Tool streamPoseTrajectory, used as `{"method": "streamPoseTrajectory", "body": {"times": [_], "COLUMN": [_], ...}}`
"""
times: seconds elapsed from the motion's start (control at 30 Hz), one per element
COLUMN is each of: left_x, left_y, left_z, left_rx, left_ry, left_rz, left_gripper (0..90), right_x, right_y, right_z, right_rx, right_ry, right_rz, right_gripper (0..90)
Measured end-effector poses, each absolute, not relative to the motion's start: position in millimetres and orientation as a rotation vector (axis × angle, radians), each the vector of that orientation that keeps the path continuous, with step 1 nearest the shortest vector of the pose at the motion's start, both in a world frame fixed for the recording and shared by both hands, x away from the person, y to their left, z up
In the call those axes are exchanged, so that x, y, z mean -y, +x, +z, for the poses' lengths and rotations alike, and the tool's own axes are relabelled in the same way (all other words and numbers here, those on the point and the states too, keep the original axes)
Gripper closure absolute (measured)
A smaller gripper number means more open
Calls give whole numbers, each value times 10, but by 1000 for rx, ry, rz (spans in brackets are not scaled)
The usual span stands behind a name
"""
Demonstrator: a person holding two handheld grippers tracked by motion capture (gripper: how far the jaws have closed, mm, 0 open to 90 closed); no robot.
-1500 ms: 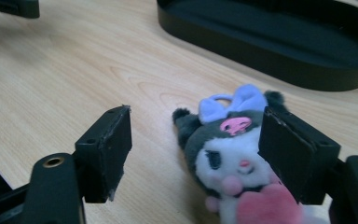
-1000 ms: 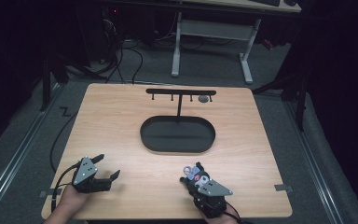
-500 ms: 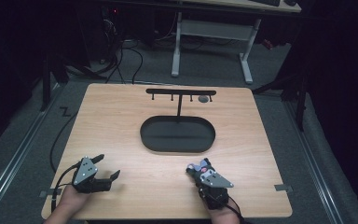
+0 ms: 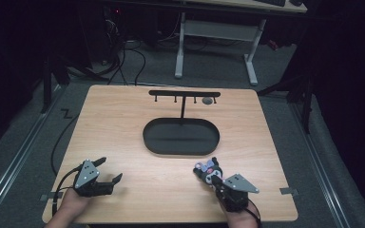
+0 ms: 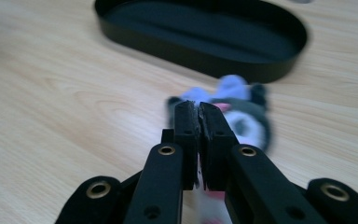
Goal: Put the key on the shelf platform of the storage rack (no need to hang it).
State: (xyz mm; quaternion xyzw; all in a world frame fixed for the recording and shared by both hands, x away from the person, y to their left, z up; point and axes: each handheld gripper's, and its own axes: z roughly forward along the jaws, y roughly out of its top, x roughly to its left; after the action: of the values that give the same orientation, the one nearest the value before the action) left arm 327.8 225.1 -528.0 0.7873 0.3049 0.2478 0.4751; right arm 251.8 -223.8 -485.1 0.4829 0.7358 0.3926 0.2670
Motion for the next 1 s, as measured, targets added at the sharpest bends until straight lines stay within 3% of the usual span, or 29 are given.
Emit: {"method": "streamPoseTrajectory", "body": {"times": [0.23,0.57,1.0], "left_x": [-2251,-2251,-2253], "left_y": [3284,3280,3283], "left_z": [-5281,-5280,-5280], "left_rx": [-750,-748,-747], "left_ry": [1920,1922,1919], "left_rz": [604,605,602], "left_gripper": [154,155,155], "right_x": [2599,2595,2769], "right_y": [2494,2507,2607], "right_z": [-4910,-5010,-5086], "right_rx": [-1921,-1974,-1935], "right_ry": [1395,1414,1481], "right_rz": [952,916,817], "right_gripper": [865,865,690]}}
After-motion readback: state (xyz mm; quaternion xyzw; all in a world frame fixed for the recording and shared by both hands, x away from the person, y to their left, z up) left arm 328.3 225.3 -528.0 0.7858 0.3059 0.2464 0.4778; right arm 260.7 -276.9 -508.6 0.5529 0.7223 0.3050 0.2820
